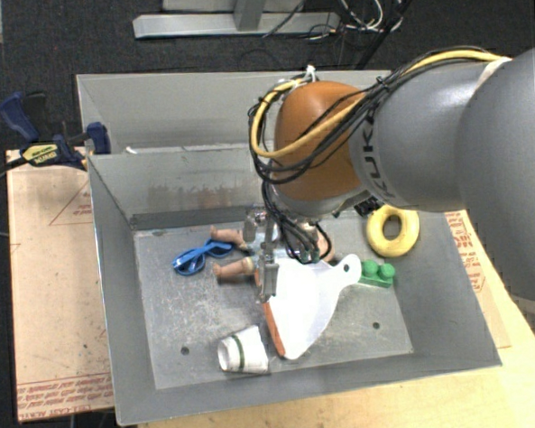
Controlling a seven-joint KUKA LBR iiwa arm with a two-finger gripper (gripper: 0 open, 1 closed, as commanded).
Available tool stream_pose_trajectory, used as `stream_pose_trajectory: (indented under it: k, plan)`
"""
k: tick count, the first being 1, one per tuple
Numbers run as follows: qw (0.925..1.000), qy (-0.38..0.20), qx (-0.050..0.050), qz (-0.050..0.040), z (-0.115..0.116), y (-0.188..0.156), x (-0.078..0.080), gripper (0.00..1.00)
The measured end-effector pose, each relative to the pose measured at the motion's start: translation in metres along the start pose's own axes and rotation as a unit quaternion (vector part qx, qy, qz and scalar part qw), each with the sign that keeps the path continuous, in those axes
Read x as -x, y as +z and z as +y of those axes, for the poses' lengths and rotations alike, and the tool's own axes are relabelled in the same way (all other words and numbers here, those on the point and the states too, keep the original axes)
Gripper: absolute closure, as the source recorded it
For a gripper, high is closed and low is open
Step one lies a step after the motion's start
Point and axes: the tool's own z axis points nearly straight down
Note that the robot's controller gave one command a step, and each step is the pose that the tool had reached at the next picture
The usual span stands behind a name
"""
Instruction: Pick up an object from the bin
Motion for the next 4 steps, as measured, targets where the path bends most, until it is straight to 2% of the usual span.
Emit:
stream_pose_trajectory:
  k: [1,2,3,4]
  plan:
    - [0.9989,0.047,0.0,0.0016,-0.007,0.032,0.014,0.0]
    - [0.9957,0.092,0.001,-0.0022,0.018,0.053,-0.003,1.0]
    - [0.9958,0.092,0.001,-0.0011,0.018,0.054,-0.004,0.0]
    - [0.9958,0.092,0.001,-0.0011,0.018,0.054,-0.004,0.0]
